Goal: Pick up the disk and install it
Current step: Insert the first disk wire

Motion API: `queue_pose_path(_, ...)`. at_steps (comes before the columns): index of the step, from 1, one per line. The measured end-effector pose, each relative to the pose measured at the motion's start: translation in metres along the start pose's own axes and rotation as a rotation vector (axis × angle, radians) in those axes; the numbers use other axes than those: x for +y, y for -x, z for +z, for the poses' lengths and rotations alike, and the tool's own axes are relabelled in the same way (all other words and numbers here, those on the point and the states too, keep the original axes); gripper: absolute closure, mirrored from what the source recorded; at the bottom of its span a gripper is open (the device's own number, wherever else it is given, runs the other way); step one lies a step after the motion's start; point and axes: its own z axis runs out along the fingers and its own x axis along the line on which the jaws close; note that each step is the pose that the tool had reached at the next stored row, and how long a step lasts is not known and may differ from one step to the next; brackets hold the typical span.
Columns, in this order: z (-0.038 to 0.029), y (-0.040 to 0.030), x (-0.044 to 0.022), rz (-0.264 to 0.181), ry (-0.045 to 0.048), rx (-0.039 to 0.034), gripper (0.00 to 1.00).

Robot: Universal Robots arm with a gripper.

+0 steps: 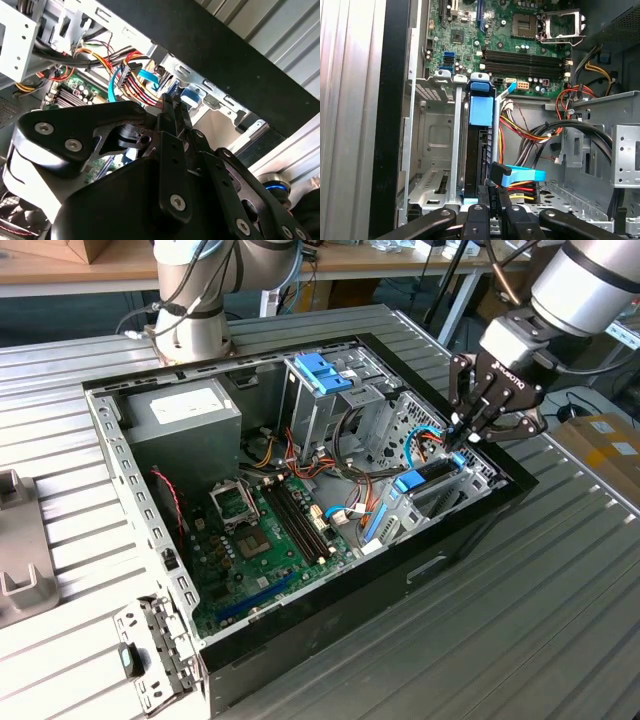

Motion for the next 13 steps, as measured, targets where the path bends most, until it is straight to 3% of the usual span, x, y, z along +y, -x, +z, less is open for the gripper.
queue_pose_path(6,0.0015,-0.0001,0.0,0.087,-0.0076,-0.0054,0.82)
queue_pose_path(13,0.0021,0.0001,0.0053,0.093,-0.0081,-0.0058,0.82)
